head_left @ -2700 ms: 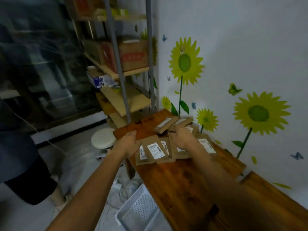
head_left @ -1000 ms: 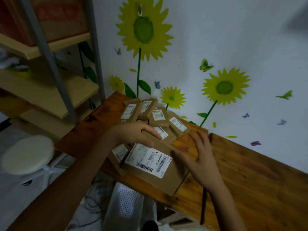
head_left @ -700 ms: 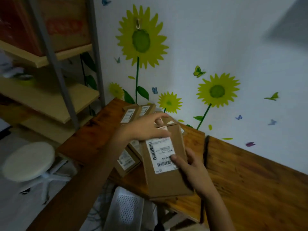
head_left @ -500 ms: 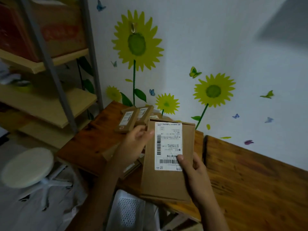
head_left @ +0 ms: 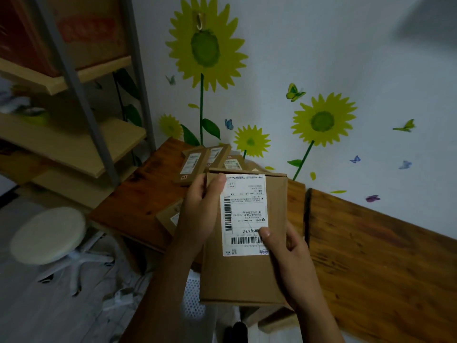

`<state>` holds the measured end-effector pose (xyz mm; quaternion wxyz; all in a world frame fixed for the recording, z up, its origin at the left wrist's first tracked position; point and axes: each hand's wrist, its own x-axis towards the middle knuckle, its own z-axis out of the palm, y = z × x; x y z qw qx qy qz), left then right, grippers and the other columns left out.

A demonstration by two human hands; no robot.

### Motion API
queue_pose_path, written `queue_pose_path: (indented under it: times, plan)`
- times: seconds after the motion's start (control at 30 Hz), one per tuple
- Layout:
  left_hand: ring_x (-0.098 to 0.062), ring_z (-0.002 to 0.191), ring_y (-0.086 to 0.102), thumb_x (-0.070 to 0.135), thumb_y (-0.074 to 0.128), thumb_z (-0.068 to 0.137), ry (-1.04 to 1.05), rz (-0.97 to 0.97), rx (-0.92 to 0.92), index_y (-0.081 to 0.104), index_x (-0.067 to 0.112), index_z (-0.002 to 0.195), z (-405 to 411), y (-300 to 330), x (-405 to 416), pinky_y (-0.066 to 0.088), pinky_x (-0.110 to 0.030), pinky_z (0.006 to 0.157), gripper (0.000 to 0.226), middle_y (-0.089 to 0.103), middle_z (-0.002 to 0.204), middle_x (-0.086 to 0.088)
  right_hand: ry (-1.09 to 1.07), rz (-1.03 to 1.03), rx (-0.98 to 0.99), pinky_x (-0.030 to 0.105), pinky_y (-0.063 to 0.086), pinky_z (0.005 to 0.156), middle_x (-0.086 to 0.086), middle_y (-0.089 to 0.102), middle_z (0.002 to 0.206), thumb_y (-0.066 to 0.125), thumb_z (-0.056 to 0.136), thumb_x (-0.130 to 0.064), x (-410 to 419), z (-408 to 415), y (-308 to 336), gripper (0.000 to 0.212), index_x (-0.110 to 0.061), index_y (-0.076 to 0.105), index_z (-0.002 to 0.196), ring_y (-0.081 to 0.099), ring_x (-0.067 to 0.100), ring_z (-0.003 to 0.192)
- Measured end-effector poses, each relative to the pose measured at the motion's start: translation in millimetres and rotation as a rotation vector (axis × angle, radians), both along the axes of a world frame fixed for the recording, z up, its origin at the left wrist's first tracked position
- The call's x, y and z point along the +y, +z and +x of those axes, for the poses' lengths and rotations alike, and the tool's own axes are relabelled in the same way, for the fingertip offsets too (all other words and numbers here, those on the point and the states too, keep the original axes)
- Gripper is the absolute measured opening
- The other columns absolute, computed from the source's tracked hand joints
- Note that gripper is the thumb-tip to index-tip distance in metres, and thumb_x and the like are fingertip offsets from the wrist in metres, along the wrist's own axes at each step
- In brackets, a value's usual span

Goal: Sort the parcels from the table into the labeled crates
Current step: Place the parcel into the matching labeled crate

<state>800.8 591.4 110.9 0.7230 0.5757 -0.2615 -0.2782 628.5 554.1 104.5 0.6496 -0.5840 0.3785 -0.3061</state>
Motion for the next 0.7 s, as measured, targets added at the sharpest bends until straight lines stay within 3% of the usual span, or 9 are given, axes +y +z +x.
queue_pose_path:
  times: [0.17,0.57,0.67,0.7]
  plan:
    - [-0.007,0.082,0.072,0.018,0.054,0.101,-0.074,-0.079,-0.024,0.064,0.022,0.095,0.2,13.7,6.3,0.054,-0.020,0.068,0.012,0.076,0.084,0.009,-0.007,0.003,-0.021,0.026,0.060,0.068,-0.002,0.078,0.105,0.066,0.082,-0.034,6.7,-6.1,9.3,0.037,-0.027,0.066,0.118,0.076,0.020,0.092]
    - [-0.012,0.087,0.074,0.012,0.053,0.100,-0.148,-0.092,0.033,0.064,0.020,0.103,1.4,15.6,12.9,0.055,-0.021,0.068,0.013,0.077,0.091,0.007,-0.011,0.003,-0.027,0.025,0.060,0.068,-0.002,0.078,0.104,0.065,0.085,-0.032,14.7,-3.3,17.1,0.036,-0.024,0.065,0.120,0.076,0.019,0.092]
    - [-0.009,0.087,0.073,0.013,0.061,0.098,-0.119,-0.050,0.052,0.060,0.023,0.107,7.9,12.2,16.7,0.056,-0.020,0.066,0.014,0.076,0.093,0.011,0.042,0.004,0.033,0.022,0.058,0.064,-0.001,0.079,0.101,0.077,0.084,-0.032,5.4,-8.1,21.3,0.041,-0.022,0.064,0.121,0.076,0.018,0.086]
    - [-0.008,0.094,0.071,0.019,0.067,0.094,-0.098,-0.012,-0.022,0.056,0.027,0.115,14.1,8.4,18.5,0.056,-0.021,0.069,0.025,0.073,0.103,0.013,0.099,-0.017,0.095,0.023,0.058,0.063,-0.002,0.078,0.101,0.079,0.084,-0.032,-1.7,-11.1,25.1,0.043,-0.024,0.062,0.123,0.077,0.019,0.085]
